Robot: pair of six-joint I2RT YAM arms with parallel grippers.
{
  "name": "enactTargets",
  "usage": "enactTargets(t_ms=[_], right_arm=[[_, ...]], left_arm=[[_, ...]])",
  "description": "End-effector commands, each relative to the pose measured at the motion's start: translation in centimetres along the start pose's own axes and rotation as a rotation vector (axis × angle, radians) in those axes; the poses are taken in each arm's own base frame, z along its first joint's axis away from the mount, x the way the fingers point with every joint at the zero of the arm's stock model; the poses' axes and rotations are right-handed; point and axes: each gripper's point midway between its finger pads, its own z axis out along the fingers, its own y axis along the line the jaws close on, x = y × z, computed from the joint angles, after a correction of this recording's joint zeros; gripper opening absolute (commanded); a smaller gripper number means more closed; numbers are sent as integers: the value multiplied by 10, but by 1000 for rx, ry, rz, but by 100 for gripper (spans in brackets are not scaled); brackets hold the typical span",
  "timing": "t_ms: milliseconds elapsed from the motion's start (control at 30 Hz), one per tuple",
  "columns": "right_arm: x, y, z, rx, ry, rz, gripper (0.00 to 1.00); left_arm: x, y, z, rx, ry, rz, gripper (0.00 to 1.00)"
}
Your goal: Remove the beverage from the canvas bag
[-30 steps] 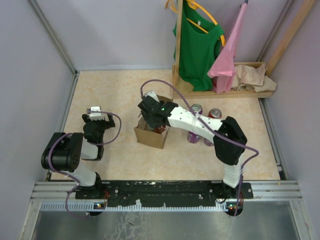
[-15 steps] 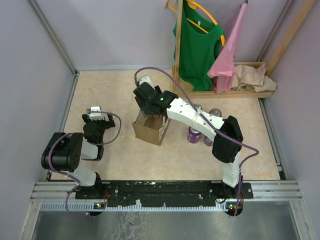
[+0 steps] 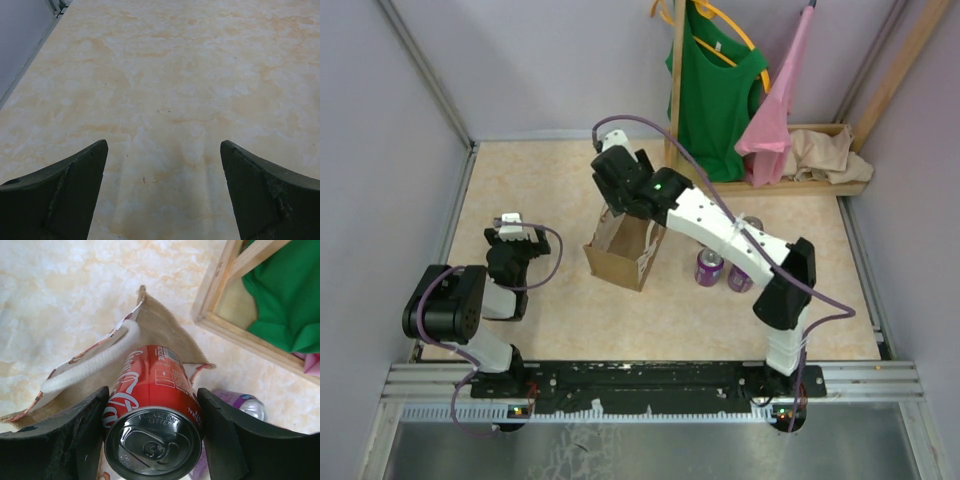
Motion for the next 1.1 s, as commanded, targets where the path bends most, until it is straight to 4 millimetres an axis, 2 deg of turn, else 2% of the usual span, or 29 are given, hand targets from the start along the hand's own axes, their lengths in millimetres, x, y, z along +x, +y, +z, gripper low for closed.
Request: enactTargets(t_ms=[0, 100, 233, 333, 433, 567, 833, 967, 1067], right_arm=[[-89, -70, -108, 54, -348, 191, 0], [-96, -94, -139, 77, -428, 253, 0], [-94, -127, -172, 137, -486, 310, 0], [-84, -149, -188, 206, -496, 331, 0], [-67, -163, -190, 278, -457, 329, 0], [-39, -161, -178, 297, -382, 327, 0], [22, -136, -126, 225, -213, 338, 0], [42, -121, -100, 186, -158, 335, 0], [48, -110, -83, 160, -126, 321, 0]], left_arm=[[-4, -3, 4, 10, -17, 3, 100], [-4, -3, 4, 9, -17, 3, 100], [-4, -3, 4, 9, -17, 3, 100], [-4, -3, 4, 9, -17, 3, 100], [-4, -3, 4, 10, -17, 3, 100], [-4, -3, 4, 10, -17, 4, 100], [-4, -3, 4, 10, -17, 4, 100], [-4, -3, 4, 10, -17, 3, 100], [-4, -3, 4, 9, -17, 3, 100]])
